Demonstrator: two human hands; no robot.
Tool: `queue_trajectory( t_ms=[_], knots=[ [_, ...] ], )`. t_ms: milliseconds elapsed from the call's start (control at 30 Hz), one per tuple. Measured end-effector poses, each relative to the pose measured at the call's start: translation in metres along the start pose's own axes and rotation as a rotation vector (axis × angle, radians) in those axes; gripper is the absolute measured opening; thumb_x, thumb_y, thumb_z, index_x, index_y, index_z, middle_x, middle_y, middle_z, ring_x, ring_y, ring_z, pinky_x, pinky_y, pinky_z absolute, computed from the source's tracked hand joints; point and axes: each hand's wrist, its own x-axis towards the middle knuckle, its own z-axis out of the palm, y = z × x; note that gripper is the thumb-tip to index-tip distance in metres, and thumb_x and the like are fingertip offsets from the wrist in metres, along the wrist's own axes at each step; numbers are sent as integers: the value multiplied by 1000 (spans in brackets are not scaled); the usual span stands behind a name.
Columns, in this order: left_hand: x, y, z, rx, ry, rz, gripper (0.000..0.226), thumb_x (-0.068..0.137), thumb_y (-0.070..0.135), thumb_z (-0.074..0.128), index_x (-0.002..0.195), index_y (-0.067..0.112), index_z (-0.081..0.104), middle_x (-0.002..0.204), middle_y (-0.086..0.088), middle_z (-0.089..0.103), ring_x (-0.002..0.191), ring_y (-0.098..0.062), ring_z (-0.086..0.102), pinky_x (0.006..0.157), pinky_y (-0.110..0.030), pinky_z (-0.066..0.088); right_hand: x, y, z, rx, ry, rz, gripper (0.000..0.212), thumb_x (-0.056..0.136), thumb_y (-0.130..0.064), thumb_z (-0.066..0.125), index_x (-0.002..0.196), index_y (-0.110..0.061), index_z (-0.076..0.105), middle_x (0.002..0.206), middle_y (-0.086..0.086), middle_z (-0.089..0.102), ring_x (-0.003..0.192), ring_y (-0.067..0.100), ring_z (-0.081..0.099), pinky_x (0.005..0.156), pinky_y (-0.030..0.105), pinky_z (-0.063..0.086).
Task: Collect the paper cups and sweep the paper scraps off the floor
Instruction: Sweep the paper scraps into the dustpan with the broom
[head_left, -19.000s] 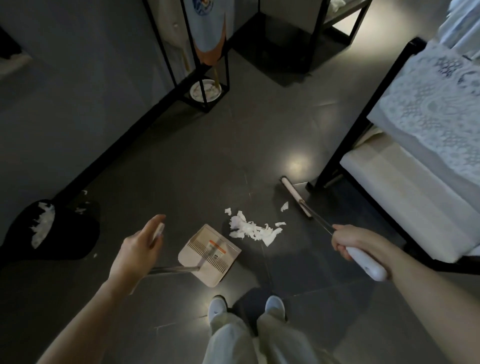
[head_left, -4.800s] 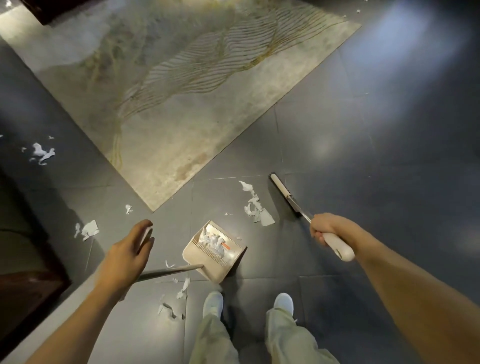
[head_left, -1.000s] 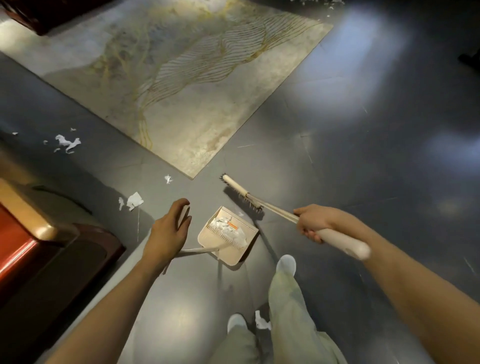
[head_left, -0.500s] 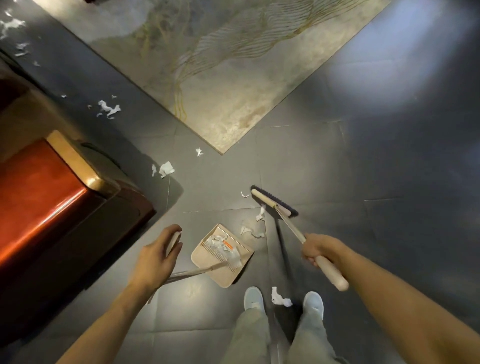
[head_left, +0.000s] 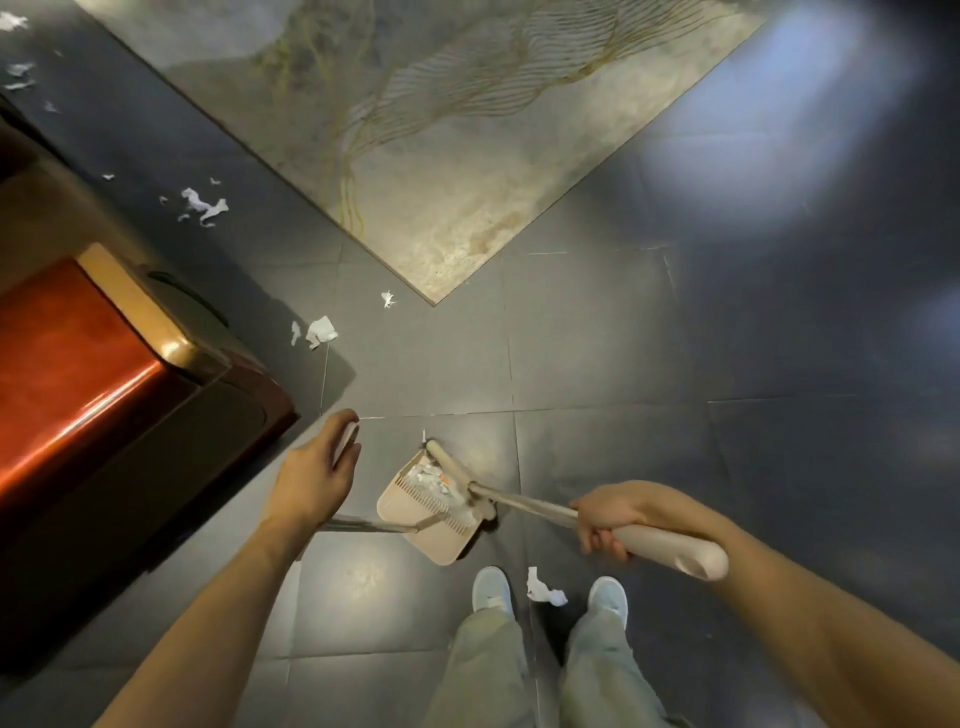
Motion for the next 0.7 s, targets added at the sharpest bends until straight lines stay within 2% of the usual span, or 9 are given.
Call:
queue_trajectory(
  t_ms=[100,333,433,533,600,700],
  knots=[
    [-7,-5,-3,-25,4,-13,36,96,21,51,131,21,44,120,-13,62,106,-37,60,89,-42,47,-14,-1,-3,-19,-35,25,25,86,2,43,106,-12,42,39,-3,41,28,4,37,33,12,35],
    [-41,-26,-10,-80,34,-140,34,98,21,48,131,22,41,123,-12,60,101,-35,61,90,-42,47,-50,-30,-8,-111,61,-31,25,87,5,39,108,-7,43,38,-2,36,28,5,33,31,13,32],
    [-54,-38,-13,-112,42,-191,35,98,21,48,132,22,41,129,-11,57,107,-35,59,95,-44,45,-52,-54,-11,-154,118,-27,19,87,4,42,102,-8,43,39,-1,38,29,6,36,32,14,33],
    [-62,-46,-17,-158,56,-233,36,98,20,47,133,21,41,136,-9,52,116,-34,55,100,-44,42,-46,-73,-3,-181,232,-98,10,85,1,49,85,-8,51,50,2,46,33,7,43,35,15,36],
    [-66,-52,-21,-191,73,-262,36,98,20,47,134,23,41,136,-10,51,117,-34,54,99,-45,42,-30,-83,8,-229,328,-145,9,80,1,52,82,-6,57,60,7,54,42,11,49,44,17,41],
    [-71,-65,-28,-225,113,-314,35,99,23,46,133,26,41,133,-11,54,112,-35,57,96,-45,44,-8,-97,32,-373,382,-126,33,73,-1,54,104,-1,63,81,14,63,66,23,57,73,34,54]
  ],
)
